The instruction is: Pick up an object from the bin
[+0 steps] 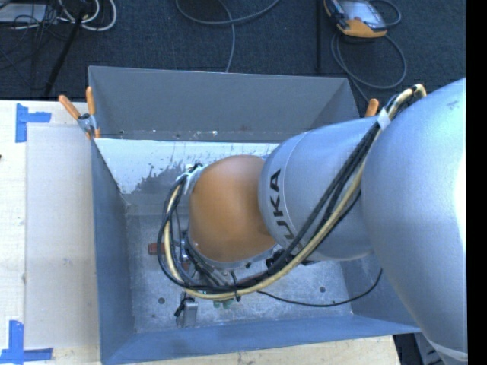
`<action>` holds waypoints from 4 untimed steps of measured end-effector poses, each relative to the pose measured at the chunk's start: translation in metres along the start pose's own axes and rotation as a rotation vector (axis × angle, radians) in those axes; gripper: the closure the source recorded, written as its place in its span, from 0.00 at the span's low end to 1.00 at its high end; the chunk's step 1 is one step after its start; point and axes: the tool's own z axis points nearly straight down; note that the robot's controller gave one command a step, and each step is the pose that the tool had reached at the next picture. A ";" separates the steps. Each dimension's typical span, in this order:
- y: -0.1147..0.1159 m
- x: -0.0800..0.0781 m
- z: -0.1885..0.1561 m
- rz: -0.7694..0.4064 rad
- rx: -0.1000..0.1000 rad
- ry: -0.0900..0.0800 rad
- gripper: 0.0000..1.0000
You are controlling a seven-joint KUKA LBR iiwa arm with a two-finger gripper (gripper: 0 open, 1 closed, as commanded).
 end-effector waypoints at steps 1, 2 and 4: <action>-0.001 -0.002 -0.003 0.004 -0.002 -0.007 0.00; -0.031 -0.060 -0.004 -0.129 -0.003 -0.010 0.00; -0.094 -0.132 -0.003 -0.348 -0.002 -0.010 0.00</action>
Offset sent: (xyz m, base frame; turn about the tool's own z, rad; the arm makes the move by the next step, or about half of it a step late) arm 0.0918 -0.0506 0.0038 -0.1961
